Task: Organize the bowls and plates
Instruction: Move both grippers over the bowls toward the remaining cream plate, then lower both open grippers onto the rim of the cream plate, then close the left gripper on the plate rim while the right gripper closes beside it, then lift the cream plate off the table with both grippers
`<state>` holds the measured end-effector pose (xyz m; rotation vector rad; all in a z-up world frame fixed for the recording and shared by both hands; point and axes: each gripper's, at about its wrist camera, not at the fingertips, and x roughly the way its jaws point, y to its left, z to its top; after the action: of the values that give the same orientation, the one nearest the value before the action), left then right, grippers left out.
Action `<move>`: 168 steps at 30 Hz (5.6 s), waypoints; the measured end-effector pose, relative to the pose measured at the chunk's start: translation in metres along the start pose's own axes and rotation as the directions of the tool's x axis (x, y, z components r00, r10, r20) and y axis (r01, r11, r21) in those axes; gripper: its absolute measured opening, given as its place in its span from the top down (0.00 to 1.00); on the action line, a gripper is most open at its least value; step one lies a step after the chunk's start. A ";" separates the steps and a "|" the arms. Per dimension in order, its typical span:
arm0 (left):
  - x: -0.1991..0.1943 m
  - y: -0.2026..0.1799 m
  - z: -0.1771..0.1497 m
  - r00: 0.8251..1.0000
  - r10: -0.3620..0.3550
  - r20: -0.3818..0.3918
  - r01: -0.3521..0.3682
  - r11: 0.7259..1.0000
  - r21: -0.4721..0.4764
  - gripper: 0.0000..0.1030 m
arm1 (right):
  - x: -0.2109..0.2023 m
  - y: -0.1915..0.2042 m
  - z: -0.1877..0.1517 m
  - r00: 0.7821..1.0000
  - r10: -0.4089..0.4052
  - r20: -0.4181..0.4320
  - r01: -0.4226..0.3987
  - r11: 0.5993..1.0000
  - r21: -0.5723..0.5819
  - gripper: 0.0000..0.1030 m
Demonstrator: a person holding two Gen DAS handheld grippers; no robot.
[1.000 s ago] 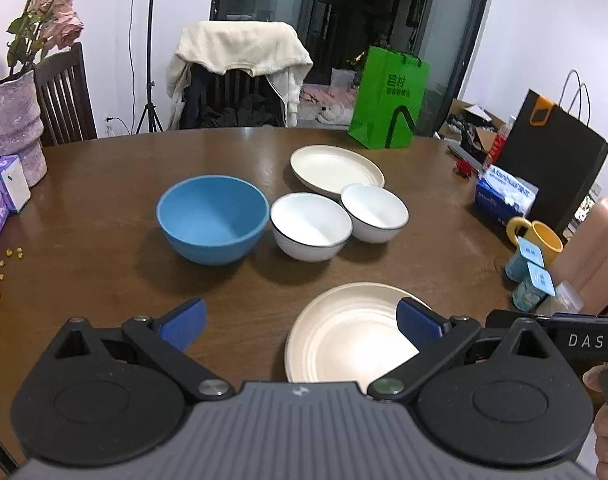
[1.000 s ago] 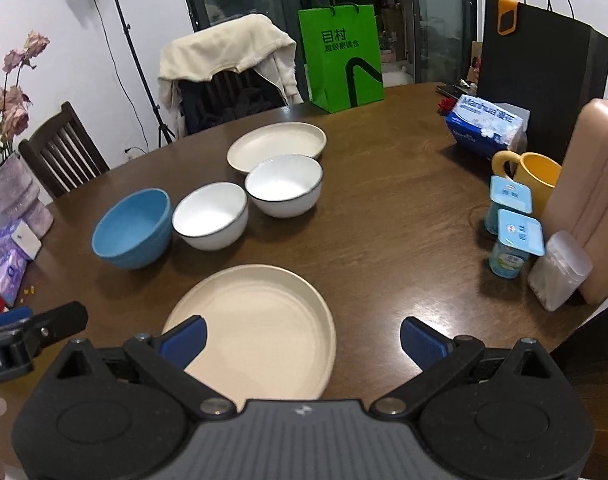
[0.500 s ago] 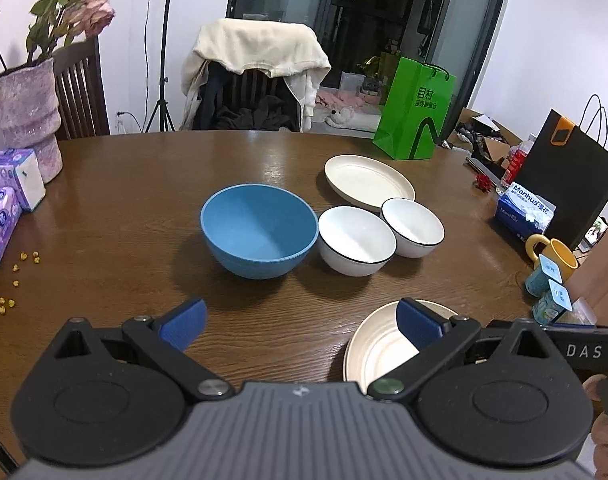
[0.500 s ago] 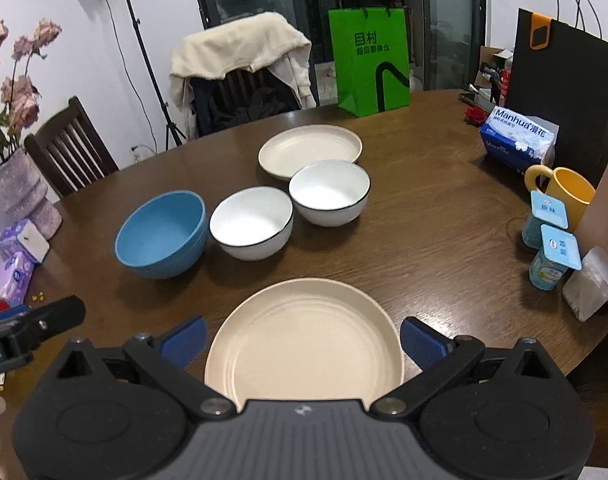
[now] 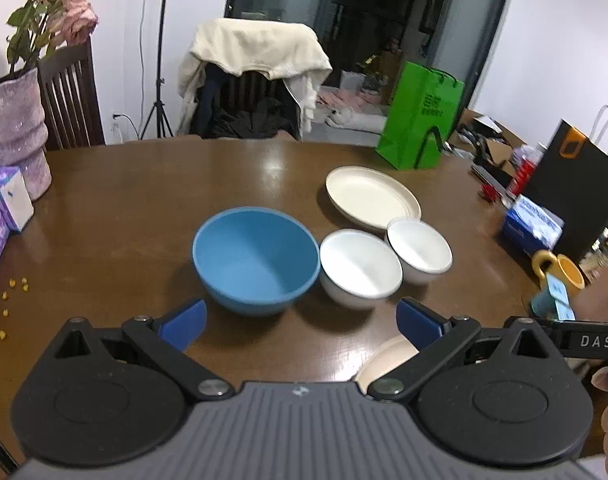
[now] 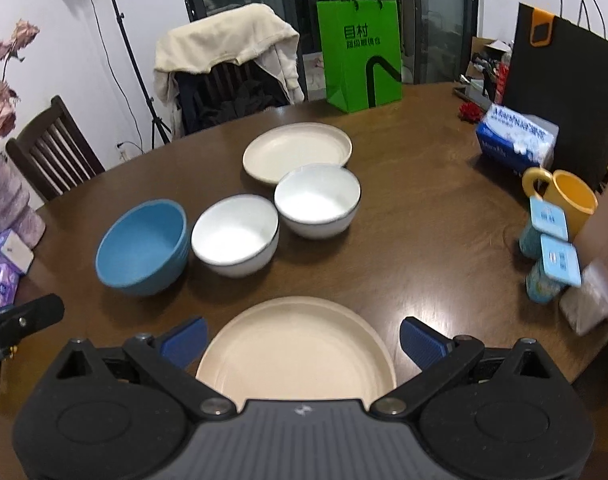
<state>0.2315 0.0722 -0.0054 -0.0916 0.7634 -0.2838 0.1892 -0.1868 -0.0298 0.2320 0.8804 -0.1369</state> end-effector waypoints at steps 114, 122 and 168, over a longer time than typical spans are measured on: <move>0.423 -0.077 0.155 0.937 0.135 -0.323 -0.147 0.989 -0.011 0.71 | 0.374 -0.096 0.234 0.965 0.158 -0.208 -0.143 0.986 0.085 0.88; 0.423 -0.082 0.155 0.938 0.148 -0.313 -0.156 0.988 0.001 0.73 | 0.370 -0.095 0.230 0.969 0.148 -0.196 -0.136 0.988 0.078 0.89; 0.289 -0.085 0.199 0.983 0.132 -0.125 -0.136 0.990 -0.025 0.73 | 0.254 -0.070 0.251 0.981 0.188 -0.051 -0.186 0.981 0.046 0.89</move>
<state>0.5496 -0.0962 -0.0397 -0.0544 0.8929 -0.1490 0.5218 -0.3250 -0.0827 0.3566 0.9059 0.0270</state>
